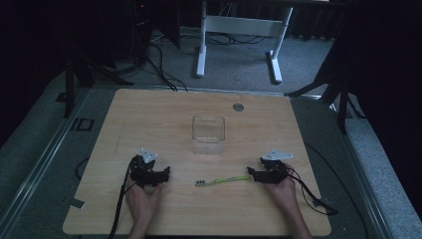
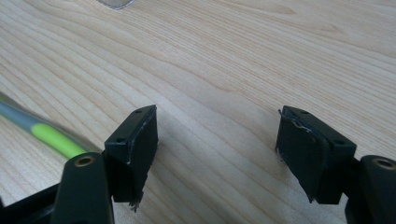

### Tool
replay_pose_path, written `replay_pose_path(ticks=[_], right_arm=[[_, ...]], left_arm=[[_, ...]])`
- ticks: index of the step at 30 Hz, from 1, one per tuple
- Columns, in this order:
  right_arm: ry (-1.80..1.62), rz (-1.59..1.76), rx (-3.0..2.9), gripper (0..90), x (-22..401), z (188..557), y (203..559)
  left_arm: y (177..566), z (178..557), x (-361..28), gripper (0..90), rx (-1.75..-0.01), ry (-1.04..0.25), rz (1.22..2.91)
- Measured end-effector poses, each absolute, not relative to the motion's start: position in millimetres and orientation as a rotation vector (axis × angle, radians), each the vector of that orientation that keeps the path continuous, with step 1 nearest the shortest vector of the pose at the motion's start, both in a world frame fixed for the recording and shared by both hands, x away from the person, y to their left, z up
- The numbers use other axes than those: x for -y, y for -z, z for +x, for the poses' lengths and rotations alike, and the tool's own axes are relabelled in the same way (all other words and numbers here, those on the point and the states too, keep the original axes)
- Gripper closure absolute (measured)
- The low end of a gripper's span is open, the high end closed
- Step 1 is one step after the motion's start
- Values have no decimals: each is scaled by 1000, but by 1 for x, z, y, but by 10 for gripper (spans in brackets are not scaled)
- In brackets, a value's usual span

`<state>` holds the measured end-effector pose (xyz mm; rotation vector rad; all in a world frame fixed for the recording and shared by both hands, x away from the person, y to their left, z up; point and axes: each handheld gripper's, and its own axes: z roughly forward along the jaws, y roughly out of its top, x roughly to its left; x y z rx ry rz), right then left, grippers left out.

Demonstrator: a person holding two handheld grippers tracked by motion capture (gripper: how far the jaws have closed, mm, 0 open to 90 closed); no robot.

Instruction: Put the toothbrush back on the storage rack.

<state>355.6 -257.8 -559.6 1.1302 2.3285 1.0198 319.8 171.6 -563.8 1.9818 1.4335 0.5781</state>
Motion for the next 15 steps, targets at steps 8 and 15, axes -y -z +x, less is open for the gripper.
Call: replay_pose_path(ticks=[8, 15], right_arm=[[-1019, 1129, -2329, 292, 258, 356, 560], [-1023, 1120, -2336, 291, 258, 357, 559]], left_arm=[[564, 322, -171, 82, -1464, -589, 1966], [564, 324, -169, 82, -1493, -600, 1949]])
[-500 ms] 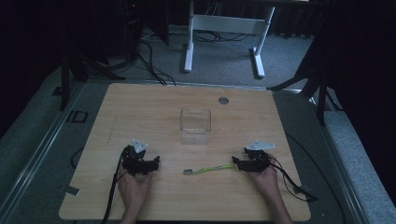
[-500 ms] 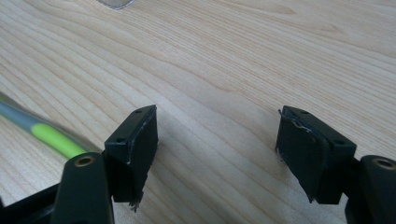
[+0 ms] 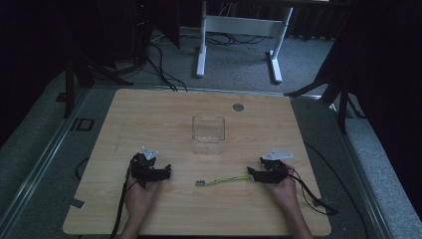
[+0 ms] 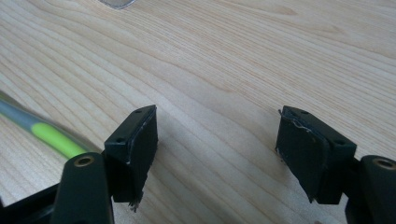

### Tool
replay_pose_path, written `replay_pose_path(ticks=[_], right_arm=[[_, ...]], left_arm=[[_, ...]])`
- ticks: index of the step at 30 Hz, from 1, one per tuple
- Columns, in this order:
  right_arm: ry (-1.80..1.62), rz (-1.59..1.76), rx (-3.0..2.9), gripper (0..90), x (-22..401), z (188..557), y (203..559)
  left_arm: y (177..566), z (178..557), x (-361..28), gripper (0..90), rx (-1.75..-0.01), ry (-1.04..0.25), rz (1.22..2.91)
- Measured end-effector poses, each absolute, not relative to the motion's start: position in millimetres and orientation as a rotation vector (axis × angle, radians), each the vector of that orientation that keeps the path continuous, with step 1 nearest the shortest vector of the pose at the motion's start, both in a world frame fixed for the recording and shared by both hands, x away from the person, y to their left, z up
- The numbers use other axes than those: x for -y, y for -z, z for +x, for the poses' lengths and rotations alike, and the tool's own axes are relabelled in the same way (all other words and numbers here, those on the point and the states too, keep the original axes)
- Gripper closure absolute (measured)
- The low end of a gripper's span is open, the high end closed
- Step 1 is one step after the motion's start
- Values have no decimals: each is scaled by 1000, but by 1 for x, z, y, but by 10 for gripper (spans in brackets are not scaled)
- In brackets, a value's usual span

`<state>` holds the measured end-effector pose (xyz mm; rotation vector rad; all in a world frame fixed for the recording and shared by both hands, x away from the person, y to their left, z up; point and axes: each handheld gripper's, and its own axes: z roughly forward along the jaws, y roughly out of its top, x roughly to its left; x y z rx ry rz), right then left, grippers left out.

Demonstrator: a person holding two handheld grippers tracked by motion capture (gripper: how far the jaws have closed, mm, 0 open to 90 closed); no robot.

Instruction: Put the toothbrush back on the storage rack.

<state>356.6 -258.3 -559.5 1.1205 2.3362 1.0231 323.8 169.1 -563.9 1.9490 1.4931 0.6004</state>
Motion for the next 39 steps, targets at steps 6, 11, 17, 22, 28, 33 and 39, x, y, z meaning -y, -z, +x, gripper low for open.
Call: replay_pose_path(ticks=[6, 11, 17, 22, 28, 33, 39], right_arm=[[-1026, 1116, -2338, 291, 258, 357, 560], [-1023, 1111, -2347, 272, 258, 357, 559], [-1020, 1109, -2353, 276, 258, 356, 559], [-1010, 1093, -2361, 284, 258, 355, 557], [-1008, 1046, -2352, 304, 257, 352, 548], [-1011, 1026, -2346, 304, 256, 350, 540], [-991, 976, -2356, 304, 254, 349, 531]], left_arm=[[564, 324, -169, 82, -1493, -600, 1950], [564, 324, -169, 82, -1493, -600, 1950], [564, 324, -169, 82, -1493, -600, 1948], [564, 324, -169, 82, -1493, -600, 1951], [564, 324, -169, 82, -1493, -600, 1950], [564, 324, -169, 82, -1493, -600, 1952], [564, 324, -169, 82, -1493, -600, 1951]])
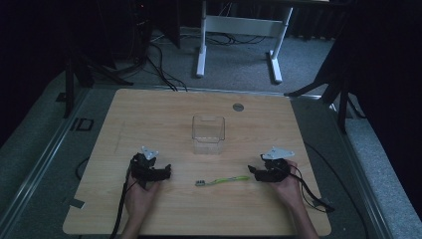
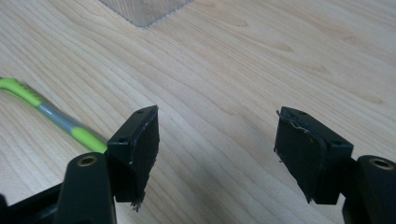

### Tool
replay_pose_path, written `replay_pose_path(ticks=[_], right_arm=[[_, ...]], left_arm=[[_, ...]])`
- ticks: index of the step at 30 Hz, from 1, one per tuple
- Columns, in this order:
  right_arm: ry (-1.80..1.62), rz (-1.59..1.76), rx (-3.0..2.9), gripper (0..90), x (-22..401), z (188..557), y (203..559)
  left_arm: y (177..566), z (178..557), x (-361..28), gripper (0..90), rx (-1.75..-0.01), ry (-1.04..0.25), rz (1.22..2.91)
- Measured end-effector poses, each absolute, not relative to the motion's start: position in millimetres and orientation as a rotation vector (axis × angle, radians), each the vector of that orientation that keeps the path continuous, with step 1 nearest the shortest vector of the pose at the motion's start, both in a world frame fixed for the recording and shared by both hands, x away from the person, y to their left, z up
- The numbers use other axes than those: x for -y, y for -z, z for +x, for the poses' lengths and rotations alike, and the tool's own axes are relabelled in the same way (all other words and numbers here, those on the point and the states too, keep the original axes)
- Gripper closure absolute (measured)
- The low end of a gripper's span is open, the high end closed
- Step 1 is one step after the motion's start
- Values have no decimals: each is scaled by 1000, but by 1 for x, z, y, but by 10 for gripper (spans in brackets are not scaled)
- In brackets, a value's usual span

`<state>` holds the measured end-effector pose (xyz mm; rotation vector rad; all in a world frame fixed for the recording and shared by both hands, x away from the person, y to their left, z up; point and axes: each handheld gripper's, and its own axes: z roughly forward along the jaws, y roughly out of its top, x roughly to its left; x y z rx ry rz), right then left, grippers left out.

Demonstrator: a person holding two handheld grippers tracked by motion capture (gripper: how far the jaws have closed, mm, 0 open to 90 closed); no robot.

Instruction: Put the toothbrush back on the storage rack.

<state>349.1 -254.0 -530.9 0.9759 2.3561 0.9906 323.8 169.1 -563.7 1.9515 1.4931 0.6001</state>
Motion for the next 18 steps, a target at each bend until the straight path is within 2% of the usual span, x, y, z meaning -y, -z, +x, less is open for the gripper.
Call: replay_pose_path(ticks=[18], right_arm=[[-1016, 864, -2391, 304, 249, 343, 498]], left_arm=[[564, 324, -169, 82, -1494, -600, 1949]])
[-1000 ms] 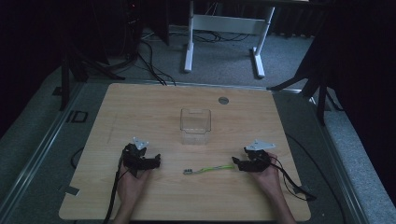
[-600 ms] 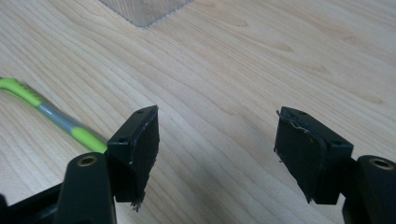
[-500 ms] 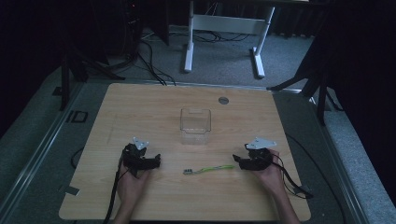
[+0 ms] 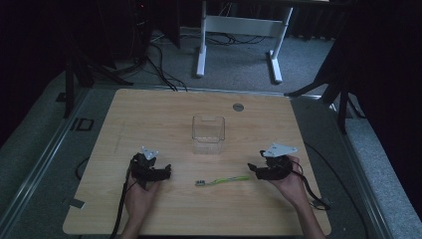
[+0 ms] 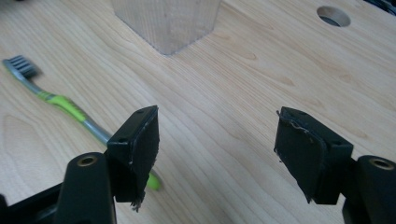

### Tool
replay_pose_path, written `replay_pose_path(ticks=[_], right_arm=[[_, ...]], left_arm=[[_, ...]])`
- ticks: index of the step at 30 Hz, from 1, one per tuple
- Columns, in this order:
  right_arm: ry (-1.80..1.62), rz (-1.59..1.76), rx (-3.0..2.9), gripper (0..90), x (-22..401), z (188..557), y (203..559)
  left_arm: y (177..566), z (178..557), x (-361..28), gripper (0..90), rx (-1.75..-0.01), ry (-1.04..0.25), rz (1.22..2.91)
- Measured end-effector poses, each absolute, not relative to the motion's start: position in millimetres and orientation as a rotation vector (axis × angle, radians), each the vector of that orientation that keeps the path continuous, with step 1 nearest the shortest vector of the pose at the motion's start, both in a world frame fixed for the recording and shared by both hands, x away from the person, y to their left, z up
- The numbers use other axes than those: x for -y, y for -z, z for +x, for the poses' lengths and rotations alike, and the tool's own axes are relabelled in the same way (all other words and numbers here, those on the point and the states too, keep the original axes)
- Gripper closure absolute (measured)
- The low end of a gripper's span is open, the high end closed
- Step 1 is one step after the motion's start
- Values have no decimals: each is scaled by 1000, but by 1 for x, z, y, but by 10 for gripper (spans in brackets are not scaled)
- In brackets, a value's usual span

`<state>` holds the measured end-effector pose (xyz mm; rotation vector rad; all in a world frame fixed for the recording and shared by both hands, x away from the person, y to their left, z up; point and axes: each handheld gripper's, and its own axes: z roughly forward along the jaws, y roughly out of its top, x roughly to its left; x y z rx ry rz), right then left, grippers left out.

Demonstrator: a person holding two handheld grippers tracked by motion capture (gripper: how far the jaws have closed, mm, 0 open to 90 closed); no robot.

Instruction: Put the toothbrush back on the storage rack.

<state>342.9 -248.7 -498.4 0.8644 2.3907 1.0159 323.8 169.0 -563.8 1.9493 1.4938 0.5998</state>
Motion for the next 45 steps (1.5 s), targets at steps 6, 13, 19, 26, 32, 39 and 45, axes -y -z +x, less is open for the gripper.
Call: replay_pose_path(ticks=[6, 13, 19, 26, 32, 39, 45], right_arm=[[-1015, 819, -2411, 308, 247, 341, 488], [-1034, 783, -2429, 317, 246, 342, 473], [-1058, 761, -2447, 317, 245, 344, 461], [-1049, 743, -2475, 316, 244, 347, 455], [-993, 742, -2490, 322, 240, 349, 451], [-964, 688, -2510, 330, 233, 350, 444], [-933, 656, -2528, 335, 227, 351, 439]], left_arm=[[564, 324, -169, 82, -1494, -600, 1951], [564, 324, -169, 82, -1494, -600, 1951], [564, 324, -169, 82, -1494, -600, 1949], [564, 324, -169, 82, -1494, -600, 1949], [564, 324, -169, 82, -1495, -600, 1948], [564, 324, -169, 82, -1495, -599, 1947], [564, 324, -169, 82, -1494, -598, 1952]])
